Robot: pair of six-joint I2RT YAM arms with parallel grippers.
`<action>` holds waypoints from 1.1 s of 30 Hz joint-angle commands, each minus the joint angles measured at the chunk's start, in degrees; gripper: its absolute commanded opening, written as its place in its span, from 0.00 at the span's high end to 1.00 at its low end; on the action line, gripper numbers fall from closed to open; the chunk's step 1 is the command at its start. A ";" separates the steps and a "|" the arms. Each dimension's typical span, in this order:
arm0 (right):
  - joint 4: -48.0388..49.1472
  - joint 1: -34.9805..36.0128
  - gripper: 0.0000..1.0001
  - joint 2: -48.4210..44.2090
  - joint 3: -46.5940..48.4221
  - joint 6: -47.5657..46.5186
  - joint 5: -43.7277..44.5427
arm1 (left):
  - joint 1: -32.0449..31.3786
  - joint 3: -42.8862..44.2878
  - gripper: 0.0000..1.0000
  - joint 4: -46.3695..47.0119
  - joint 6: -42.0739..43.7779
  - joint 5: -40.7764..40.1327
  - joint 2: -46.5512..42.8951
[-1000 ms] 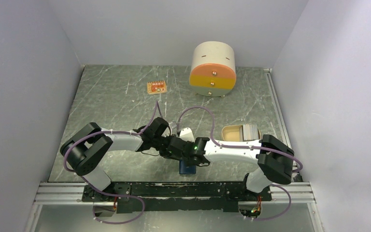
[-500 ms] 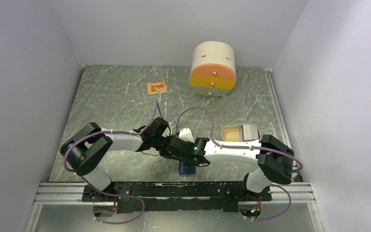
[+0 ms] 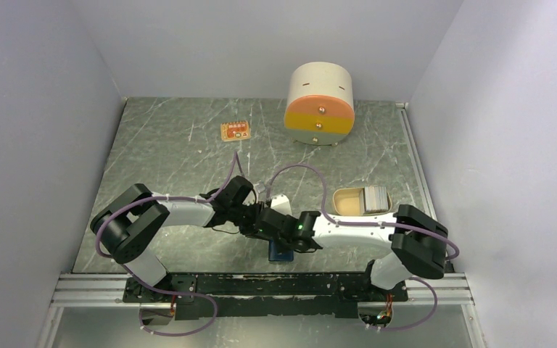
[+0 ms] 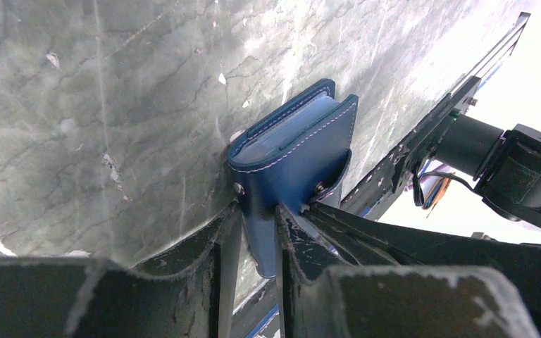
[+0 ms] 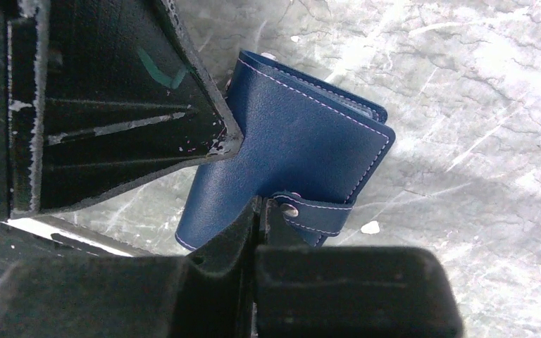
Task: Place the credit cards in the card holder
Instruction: Close the card holder at the center of the board.
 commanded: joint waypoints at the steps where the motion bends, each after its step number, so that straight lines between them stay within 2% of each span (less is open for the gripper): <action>1: 3.98 -1.16 1.00 -0.52 -4.14 -0.08 -1.84 | -0.33 -0.08 0.71 1.12 0.30 0.12 0.57; 7: 9.22 -3.46 1.00 -3.18 -6.93 -2.78 -7.45 | -0.33 -0.07 0.71 1.08 0.09 0.04 0.68; 8: 9.97 -3.41 0.98 -3.58 -6.94 -3.32 -8.19 | -0.33 -0.08 0.71 1.07 0.08 0.04 0.69; 11: 11.09 -3.42 0.83 -6.26 -6.74 -3.56 -8.82 | -0.38 -0.10 0.71 1.16 -0.09 0.02 0.92; 17: 9.95 -3.42 0.74 -11.73 -5.22 -2.40 -9.45 | -0.38 0.17 0.70 1.20 -0.19 0.18 1.52; 21: 6.99 -3.47 0.73 -14.70 -4.36 -0.49 -8.72 | -0.36 0.36 0.70 1.16 -0.27 0.18 1.81; 26: 2.98 -3.57 0.72 -15.19 -5.83 0.87 -3.27 | -0.43 0.41 0.71 1.25 -0.27 0.25 1.92; 33: 3.47 -4.78 0.75 -15.33 -8.81 1.87 -2.88 | -0.38 0.10 0.70 0.92 -0.28 -0.04 1.34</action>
